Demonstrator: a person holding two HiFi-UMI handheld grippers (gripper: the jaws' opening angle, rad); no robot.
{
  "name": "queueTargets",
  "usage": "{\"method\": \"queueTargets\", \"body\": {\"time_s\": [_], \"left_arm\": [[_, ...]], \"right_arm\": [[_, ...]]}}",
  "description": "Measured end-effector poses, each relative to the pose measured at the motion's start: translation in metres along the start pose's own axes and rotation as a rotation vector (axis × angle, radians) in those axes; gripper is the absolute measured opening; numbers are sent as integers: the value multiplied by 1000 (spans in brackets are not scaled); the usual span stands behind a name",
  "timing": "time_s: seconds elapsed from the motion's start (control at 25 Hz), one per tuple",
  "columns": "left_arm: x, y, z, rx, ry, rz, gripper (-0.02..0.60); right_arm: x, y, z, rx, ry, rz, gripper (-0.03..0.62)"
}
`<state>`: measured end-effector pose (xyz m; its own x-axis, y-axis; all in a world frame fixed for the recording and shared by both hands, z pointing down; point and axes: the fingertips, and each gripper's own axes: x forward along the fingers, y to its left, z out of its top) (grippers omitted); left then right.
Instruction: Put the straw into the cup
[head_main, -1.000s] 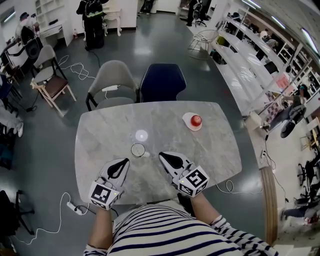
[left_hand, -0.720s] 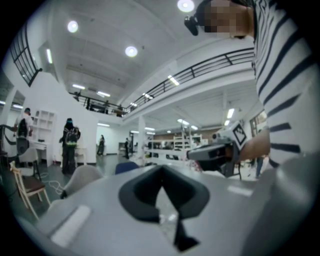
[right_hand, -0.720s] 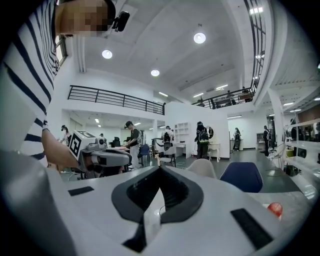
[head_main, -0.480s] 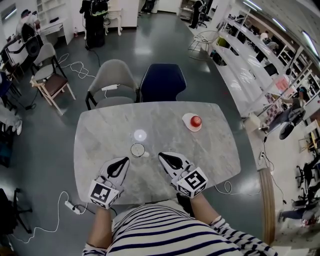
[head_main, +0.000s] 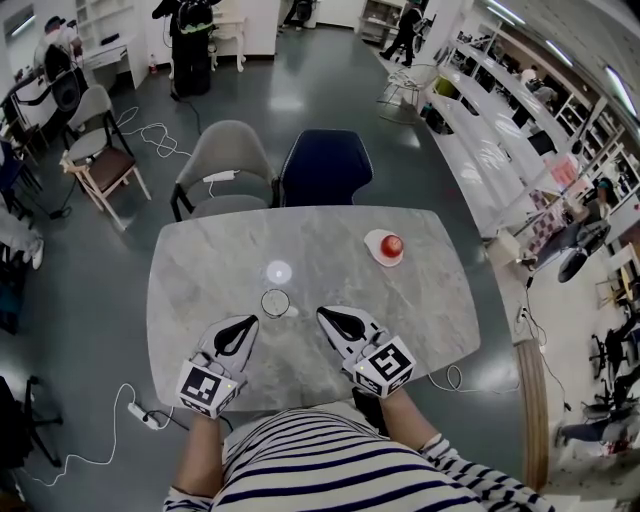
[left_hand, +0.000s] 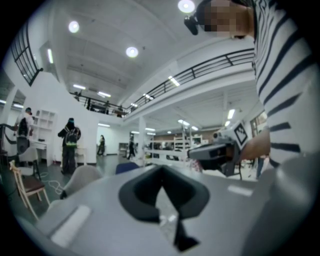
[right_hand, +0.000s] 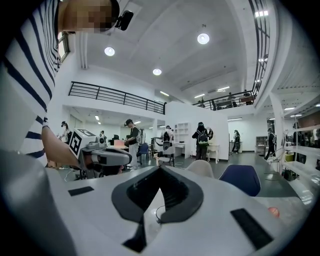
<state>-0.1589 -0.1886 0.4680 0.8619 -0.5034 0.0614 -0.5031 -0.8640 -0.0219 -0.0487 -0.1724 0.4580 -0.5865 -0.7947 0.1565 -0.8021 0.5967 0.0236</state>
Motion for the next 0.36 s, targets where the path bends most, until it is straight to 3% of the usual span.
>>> {"method": "queueTargets", "body": {"time_s": [0.36], "left_arm": [[-2, 3, -2, -1, 1, -13, 8]], "right_arm": [[5, 3, -1, -6, 9, 8, 5]]}}
